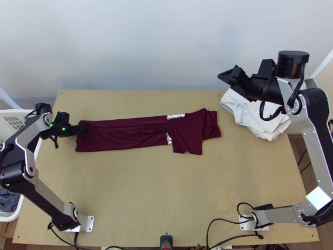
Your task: Fold the t-shirt
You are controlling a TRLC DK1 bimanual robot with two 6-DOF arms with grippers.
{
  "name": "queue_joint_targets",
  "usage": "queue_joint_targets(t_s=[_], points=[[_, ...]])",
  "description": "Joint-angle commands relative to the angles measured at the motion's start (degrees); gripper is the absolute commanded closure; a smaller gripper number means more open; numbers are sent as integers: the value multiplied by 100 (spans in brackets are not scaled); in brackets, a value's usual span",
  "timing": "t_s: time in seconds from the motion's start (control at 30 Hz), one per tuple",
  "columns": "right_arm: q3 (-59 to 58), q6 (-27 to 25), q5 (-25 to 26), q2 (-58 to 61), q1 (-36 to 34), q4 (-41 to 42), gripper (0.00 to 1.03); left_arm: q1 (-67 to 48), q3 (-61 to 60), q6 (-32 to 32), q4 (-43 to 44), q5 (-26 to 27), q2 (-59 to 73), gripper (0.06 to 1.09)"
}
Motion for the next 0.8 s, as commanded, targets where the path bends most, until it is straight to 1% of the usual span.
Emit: queue_joint_targets(t_s=[0.0, 0.03, 0.1, 0.13, 0.2, 0.23, 0.27, 0.3, 0.43, 0.53, 0.63, 0.77], points=[[73, -20, -31, -116, 17, 72, 4, -399, -252, -359, -150, 249, 264, 28], [73, -20, -31, -116, 17, 72, 4, -461, -305, -447, -106, 319, 238, 36], [73, -20, -31, -116, 8, 72, 4, -584, -358, -667, -89, 433, 185, 58], [64, -20, -31, -125, 8, 72, 4, -610, -411, -746, -27, 469, 141, 65], [46, -20, -31, -134, -18, 72, 4, -628, -507, -807, 78, 495, 54, 77], [37, -20, -31, -143, -27, 72, 4, -602, -516, -816, 87, 495, 36, 88], [29, -20, -31, -151, -36, 72, 4, -540, -534, -816, 166, 495, -17, 102], [11, -29, -31, -169, -53, 72, 4, -443, -551, -816, 237, 495, -70, 104], [-94, -73, -31, -222, -89, 72, 4, 163, -402, -623, 166, 495, -122, 104], [-209, -125, -39, -248, -115, 72, 4, 761, -77, -280, -141, 495, -52, 104], [-270, -143, -39, -257, -115, 81, 4, 1358, 398, 133, -669, 495, 106, 105], [-393, -152, -31, -248, -150, 186, 4, 1719, 1066, 353, -1741, 495, -34, 104]])
